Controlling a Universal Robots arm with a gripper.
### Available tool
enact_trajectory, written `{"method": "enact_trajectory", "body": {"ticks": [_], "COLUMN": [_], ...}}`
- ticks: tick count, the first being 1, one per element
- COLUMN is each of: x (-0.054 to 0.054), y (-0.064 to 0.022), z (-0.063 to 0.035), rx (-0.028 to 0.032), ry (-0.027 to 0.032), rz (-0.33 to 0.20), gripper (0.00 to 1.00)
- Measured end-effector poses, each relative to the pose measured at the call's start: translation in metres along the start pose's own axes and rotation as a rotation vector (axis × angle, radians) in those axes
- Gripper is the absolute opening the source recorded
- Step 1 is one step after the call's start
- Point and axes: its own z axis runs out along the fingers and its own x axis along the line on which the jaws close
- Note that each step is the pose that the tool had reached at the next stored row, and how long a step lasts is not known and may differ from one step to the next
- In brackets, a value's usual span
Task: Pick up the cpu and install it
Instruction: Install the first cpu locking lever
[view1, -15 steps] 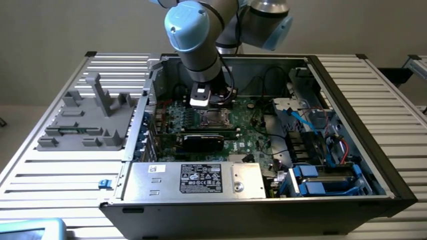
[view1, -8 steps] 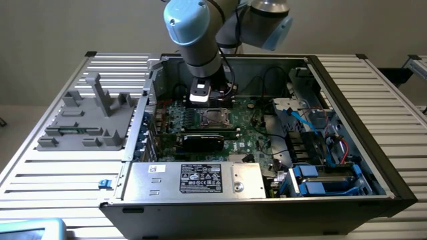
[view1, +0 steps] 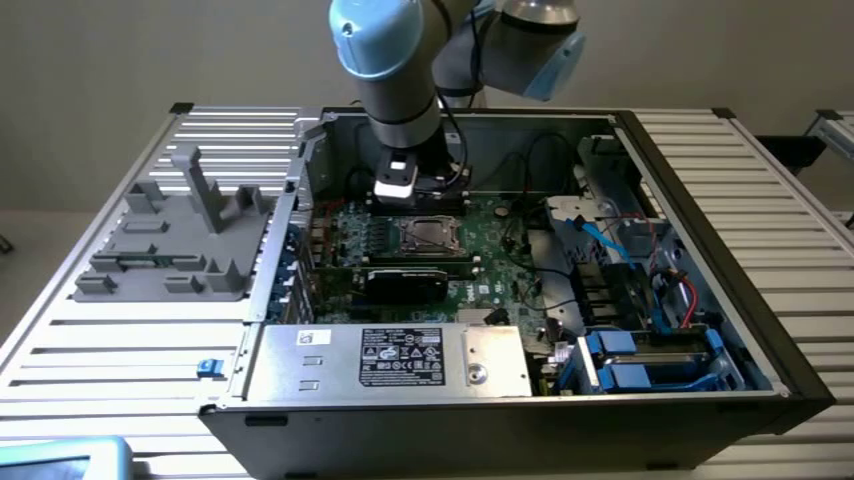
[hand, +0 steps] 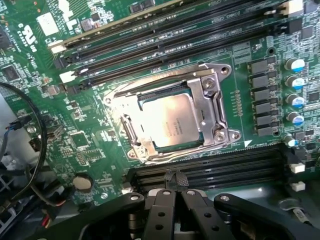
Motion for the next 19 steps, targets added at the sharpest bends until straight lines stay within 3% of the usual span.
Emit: {"method": "enact_trajectory", "body": {"ticks": [2, 4, 10, 14, 16, 17, 18, 19], "x": [-0.001, -0.001, 0.001, 0.002, 0.001, 0.0, 0.0, 0.0], "y": [0.0004, -0.0005, -0.008, -0.0104, -0.0104, -0.0102, -0.01, -0.01], "z": [-0.0003, -0.0029, -0.0223, -0.0285, -0.0289, -0.029, -0.0292, -0.0292], "rx": [-0.0173, -0.0306, -0.0443, -0.0595, -0.0742, -0.0848, -0.0976, -0.1107], "ry": [-0.0097, -0.0091, -0.0064, -0.0063, -0.0098, -0.0116, -0.0167, -0.0269], "rz": [0.001, -0.002, -0.006, -0.008, -0.009, -0.01, -0.011, -0.013], "gripper": [0.11, 0.11, 0.11, 0.11, 0.11, 0.11, 0.11, 0.11]}}
